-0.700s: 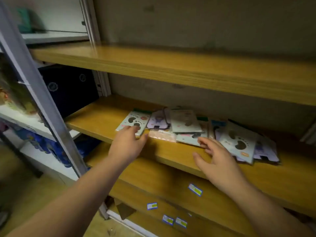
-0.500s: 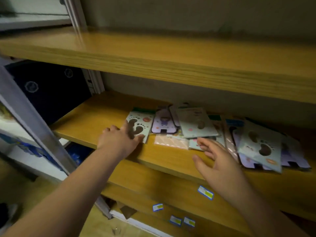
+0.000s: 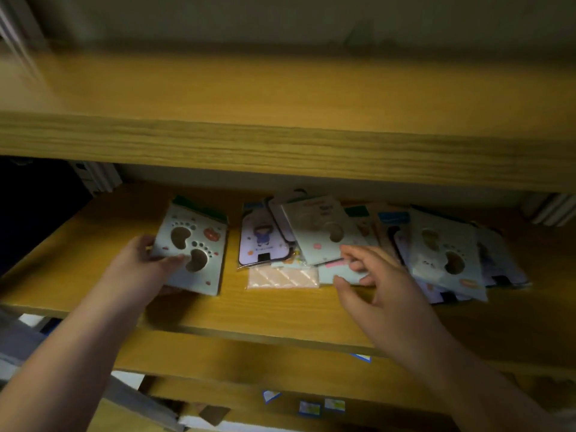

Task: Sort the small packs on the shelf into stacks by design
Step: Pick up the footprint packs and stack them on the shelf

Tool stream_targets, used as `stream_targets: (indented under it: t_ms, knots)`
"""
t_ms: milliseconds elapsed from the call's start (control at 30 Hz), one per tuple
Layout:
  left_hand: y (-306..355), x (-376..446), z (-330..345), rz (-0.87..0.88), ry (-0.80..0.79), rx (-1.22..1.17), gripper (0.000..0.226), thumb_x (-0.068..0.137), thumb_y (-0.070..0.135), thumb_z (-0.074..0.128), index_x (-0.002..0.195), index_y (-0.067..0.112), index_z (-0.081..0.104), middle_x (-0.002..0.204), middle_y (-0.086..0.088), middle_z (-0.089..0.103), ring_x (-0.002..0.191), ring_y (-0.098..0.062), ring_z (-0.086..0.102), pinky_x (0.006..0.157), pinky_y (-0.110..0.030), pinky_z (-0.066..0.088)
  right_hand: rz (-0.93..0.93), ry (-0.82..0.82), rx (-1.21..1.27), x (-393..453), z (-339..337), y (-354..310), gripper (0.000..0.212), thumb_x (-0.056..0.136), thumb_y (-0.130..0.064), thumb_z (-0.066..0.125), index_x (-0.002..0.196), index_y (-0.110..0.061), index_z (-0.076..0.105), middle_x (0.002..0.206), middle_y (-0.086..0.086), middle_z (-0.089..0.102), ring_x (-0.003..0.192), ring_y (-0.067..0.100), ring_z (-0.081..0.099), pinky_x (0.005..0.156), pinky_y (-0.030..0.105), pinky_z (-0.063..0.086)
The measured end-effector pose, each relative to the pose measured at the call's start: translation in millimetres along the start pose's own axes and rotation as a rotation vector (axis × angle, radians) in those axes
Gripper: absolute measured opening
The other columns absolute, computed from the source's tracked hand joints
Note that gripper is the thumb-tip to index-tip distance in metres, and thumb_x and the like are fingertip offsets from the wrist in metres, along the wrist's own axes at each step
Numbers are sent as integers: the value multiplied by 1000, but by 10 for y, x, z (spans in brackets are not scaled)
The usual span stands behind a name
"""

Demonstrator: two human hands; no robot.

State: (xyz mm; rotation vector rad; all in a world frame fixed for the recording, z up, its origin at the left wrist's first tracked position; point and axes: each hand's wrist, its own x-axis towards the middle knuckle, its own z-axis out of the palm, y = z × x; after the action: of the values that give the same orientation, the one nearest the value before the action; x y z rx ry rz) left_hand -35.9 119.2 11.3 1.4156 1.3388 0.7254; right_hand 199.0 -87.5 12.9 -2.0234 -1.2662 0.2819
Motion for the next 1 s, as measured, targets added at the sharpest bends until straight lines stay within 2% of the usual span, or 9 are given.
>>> stream_targets:
  t_ms: [100,300,367,467,533,600,700,867,1000]
  knots:
    - [39,-51,45,17,-27,-222,54,90,7,66,139,21,47,121,-10,61,99,-29,66,70,-38,55,64,58,-13,15,-111,85,46,92,-37,61,136,-40,49,113,-31,46,105,-10,46,85,17,44]
    - [212,-325,521,33,-266,-331,37,90,6,64,123,20,57,110,-7,73,92,-26,74,70,-40,58,231,292,-292,25,-568,538,40,91,-38,61,125,-17,58,120,10,60,108,27,56,92,44,47]
    - [258,-419,748,29,-341,-337,33,90,3,64,118,19,59,104,-7,76,87,-23,76,63,-36,59,387,268,-400,-11,-767,685,55,90,-45,61,135,-15,52,129,21,55,116,43,52,96,53,43]
    - [284,-533,1027,48,-406,-334,33,90,3,64,117,21,60,104,-5,78,88,-22,76,62,-36,60,455,0,-636,-99,-887,904,62,71,-32,81,129,-27,61,100,40,55,81,54,56,67,58,50]
    - [303,-582,1138,39,-422,-359,33,90,3,64,118,20,59,103,-5,78,90,-24,76,69,-41,59,438,16,-612,-95,-883,963,70,68,-47,81,131,-24,60,104,38,54,87,53,54,72,59,49]
    - [308,-606,1225,33,-441,-371,33,89,3,65,118,19,60,105,-6,78,92,-25,76,70,-41,58,579,126,-564,-26,-866,1017,100,68,-83,54,138,-12,46,127,28,46,113,45,45,93,51,41]
    - [306,-642,1319,21,-474,-379,34,88,5,66,119,19,59,105,-6,78,91,-25,76,64,-37,58,611,53,-621,54,-829,1137,126,58,-100,21,145,-11,37,140,21,42,121,40,40,99,44,35]
    - [320,-683,1477,28,-530,-407,33,88,4,64,119,16,61,102,-5,79,91,-24,77,63,-34,59,603,3,-515,120,-1034,1109,76,84,-67,54,139,-15,46,136,13,52,122,34,45,99,40,37]
    - [313,-722,1595,2,-540,-465,33,89,4,62,120,16,61,105,-6,79,93,-24,76,55,-28,61,657,54,-245,54,-1149,1028,62,82,-42,74,131,-11,52,122,6,54,115,28,52,88,34,47]
